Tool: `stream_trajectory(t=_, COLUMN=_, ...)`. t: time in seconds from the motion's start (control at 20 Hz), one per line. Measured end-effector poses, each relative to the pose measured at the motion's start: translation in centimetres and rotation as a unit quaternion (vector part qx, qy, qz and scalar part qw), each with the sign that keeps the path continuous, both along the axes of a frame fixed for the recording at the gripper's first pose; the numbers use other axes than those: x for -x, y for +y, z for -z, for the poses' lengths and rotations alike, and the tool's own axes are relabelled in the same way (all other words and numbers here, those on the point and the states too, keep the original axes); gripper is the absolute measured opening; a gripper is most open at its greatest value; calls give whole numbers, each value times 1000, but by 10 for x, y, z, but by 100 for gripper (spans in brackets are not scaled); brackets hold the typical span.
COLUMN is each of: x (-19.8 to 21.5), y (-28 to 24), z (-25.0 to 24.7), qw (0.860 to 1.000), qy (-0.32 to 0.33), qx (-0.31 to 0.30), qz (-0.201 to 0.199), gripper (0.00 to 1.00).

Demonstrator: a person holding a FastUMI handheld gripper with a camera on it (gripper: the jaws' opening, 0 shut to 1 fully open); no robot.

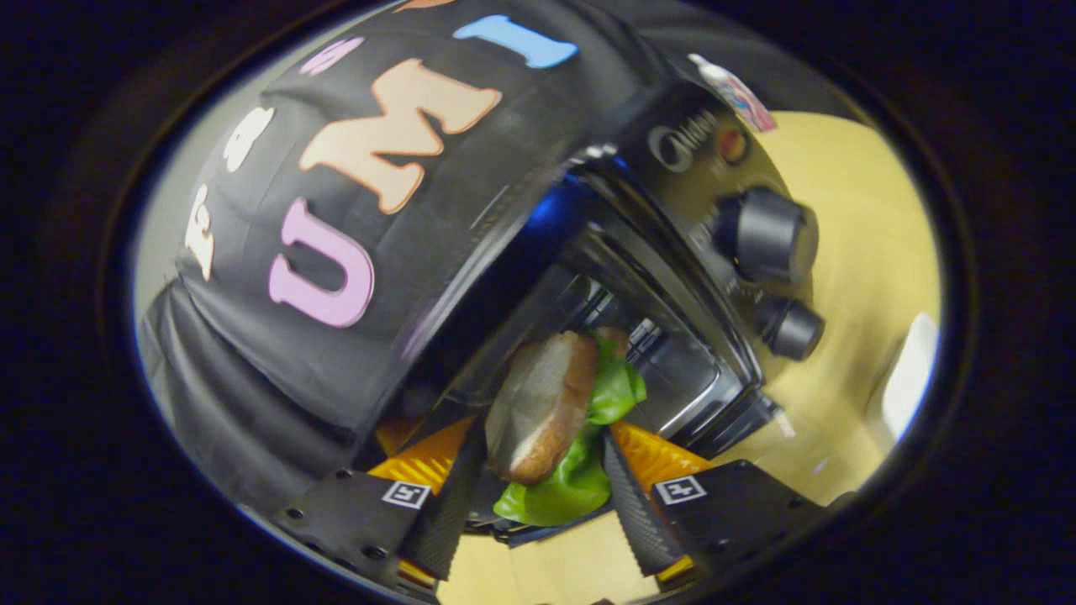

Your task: Open the toaster oven, put the food inside, and close the toaster oven door.

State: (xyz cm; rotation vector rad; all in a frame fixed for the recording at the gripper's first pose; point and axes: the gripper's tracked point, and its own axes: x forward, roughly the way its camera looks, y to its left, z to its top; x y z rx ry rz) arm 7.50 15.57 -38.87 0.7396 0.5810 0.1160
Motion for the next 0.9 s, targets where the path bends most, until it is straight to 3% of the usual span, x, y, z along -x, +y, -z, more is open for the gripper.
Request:
stream_trajectory(t=0.3, x=13, y=-23, z=-23, qw=995, qy=-28, qx=92, qz=-21, gripper=100)
stream_trajectory(t=0.65, x=4, y=-19, z=0, qw=990, qy=-9, qx=140, qz=-11, gripper=100)
stream_trajectory(t=0.9, x=-11, y=-13, z=-10, qw=970, qy=-44, qx=238, qz=-15, gripper=100)
